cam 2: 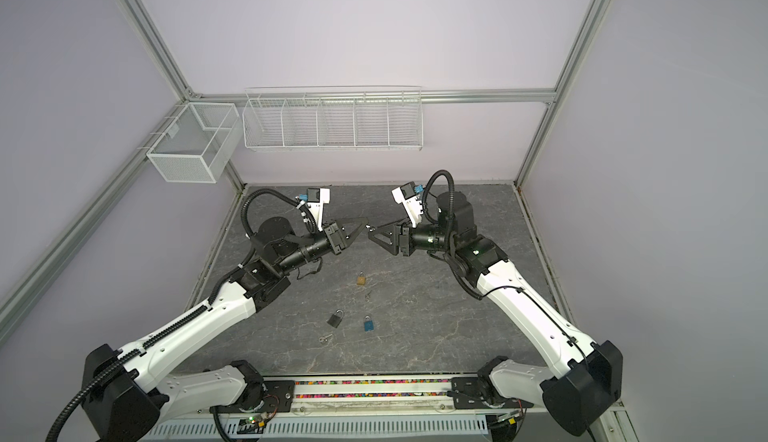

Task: Unlock with the key

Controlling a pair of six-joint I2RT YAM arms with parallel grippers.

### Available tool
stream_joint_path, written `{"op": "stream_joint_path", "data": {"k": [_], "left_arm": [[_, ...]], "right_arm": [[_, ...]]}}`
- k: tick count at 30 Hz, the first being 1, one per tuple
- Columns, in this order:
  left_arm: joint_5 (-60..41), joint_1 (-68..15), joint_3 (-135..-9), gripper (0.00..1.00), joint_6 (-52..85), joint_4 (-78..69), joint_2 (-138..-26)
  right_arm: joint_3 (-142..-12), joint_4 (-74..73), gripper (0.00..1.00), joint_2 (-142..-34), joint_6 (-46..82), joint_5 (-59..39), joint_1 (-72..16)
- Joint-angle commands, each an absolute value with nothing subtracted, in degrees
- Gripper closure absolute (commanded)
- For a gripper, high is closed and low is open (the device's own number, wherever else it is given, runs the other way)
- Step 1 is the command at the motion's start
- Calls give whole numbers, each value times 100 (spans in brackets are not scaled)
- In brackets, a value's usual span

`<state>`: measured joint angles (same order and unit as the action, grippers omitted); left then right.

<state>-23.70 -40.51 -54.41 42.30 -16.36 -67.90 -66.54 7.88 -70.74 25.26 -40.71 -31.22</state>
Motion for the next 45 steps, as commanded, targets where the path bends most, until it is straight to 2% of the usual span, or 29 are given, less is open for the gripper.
{"op": "stream_joint_path", "data": {"k": [1, 8, 17, 24, 45], "left_arm": [[-2672, -4025, -5660, 100, 4030, -1548, -6825], [-2821, -4025, -5717, 100, 3974, -1560, -6849], [-2883, -4025, -5671, 100, 4127, -1742, -6880], [-2937, -4025, -5691, 100, 4159, -1780, -6896], [-3033, -4025, -5643, 100, 4208, -1888, -6932]], "right_arm": [[-6812, 765, 50, -7093, 2224, -4440, -3092], [-6807, 656, 55, -7136, 2276, -4534, -2977], [-6921, 852, 70, -7209, 2089, -4765, -2944], [-6952, 1038, 75, -7203, 1889, -4773, -2926], [-7009, 1046, 82, -7163, 1785, -4901, -2867]]}}
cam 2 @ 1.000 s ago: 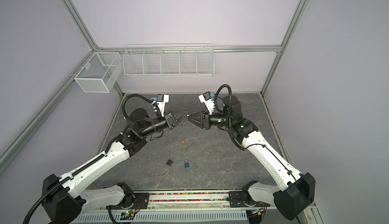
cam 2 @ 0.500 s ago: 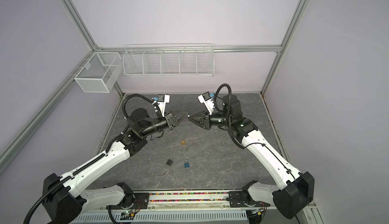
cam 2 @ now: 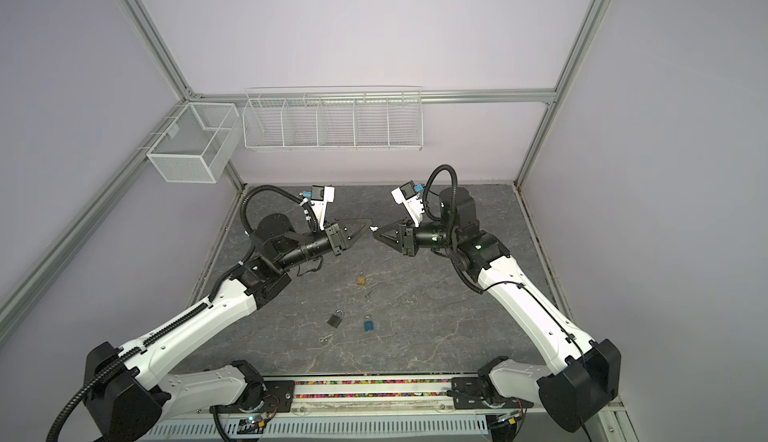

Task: Unlock with the key

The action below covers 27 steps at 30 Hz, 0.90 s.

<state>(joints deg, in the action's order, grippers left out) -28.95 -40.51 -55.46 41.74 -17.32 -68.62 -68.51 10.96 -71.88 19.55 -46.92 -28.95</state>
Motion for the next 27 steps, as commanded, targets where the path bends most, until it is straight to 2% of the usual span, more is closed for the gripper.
{"op": "stream_joint_path", "data": {"k": [1, 17, 27], "left_arm": [[-3052, -4025, -5643, 100, 4212, -1893, -6936], [-3066, -4025, -5625, 100, 4179, -1880, -6929], [-2946, -4025, -5656, 100, 4073, -1758, -6892]], "right_arm": [[-7018, 1046, 82, -7170, 1787, -4919, -2873], [-7049, 1057, 93, -7146, 1705, -4955, -2865], [-7040, 1038, 94, -7102, 1734, -5015, -2858]]}}
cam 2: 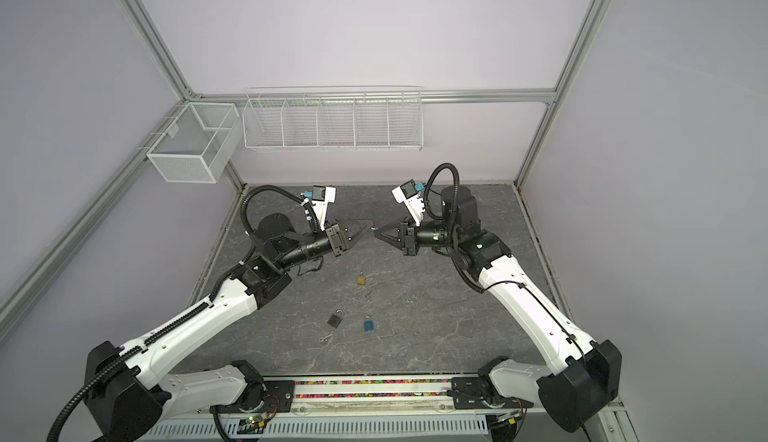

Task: Unlock with the key

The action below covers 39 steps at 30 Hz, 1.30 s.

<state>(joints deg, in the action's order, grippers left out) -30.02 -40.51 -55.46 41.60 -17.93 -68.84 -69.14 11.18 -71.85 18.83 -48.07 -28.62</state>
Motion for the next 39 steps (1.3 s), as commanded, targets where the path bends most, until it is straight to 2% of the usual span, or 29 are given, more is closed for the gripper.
{"op": "stream_joint_path", "data": {"k": [1, 6, 9, 13, 20, 25, 33, 39], "left_arm": [[-2953, -4025, -5660, 100, 4065, -1749, -6898], [-2859, -4017, -5710, 99, 4050, -1695, -6868], [-2724, -3943, -5731, 73, 4139, -1679, -6756], [-2118, -3929, -5534, 61, 4096, -1300, -6448], [-553, -4087, -5389, 59, 4211, 950, -5940], [329, -4702, -5454, 59, 4537, 2693, -5904], [789, -5808, -5090, 59, 5826, 3513, -6495], [584, -6340, -5311, 58, 6590, 4025, -7465]], "right_arm": [[-7042, 1031, 94, -7100, 1754, -5024, -2851], [-7014, 1076, 94, -7059, 1825, -4916, -2843], [-7003, 1449, 94, -7033, 1684, -4774, -2805], [-6723, 1777, 94, -6885, 1830, -4294, -2748], [-5913, 2235, 93, -6527, 2060, -3640, -2828], [-5450, 2679, 93, -6177, 2201, -2758, -3145], [-4393, 2639, 93, -5891, 3063, -2238, -3610], [-3687, 2580, 94, -5444, 3401, -2101, -3602]]}}
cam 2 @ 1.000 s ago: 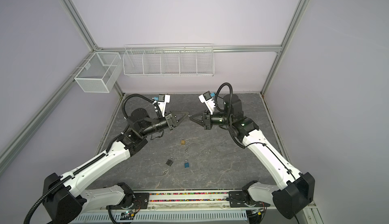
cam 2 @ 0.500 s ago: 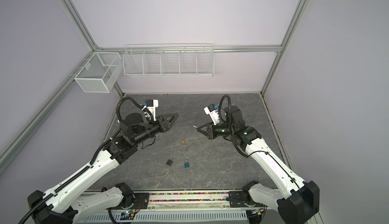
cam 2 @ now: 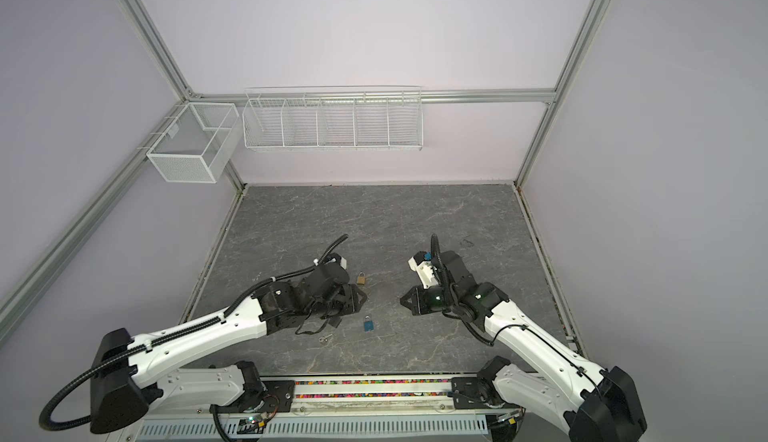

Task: Unlock with the key

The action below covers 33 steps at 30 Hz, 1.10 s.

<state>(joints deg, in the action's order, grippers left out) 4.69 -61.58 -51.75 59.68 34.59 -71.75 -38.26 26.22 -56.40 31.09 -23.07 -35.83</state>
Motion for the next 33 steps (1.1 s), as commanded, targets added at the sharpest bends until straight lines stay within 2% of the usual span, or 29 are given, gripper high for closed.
{"op": "stream_joint_path", "data": {"k": [1, 6, 14, 33], "left_arm": [[605, -6421, -5334, 58, 6735, 4101, -7626], [504, -6623, -5336, 56, 7156, 3877, -8287], [590, -6732, -6031, 50, 7192, 4009, -9401], [987, -6731, -6890, 57, 7287, 5101, -10493]], "right_arm": [[-3626, 2580, 94, -5419, 3397, -2158, -3599], [-3394, 2499, 93, -5444, 3495, -2416, -3569], [-3200, 2338, 93, -5485, 3395, -3081, -3308], [-2973, 2450, 93, -5361, 3190, -3446, -2645]]}}
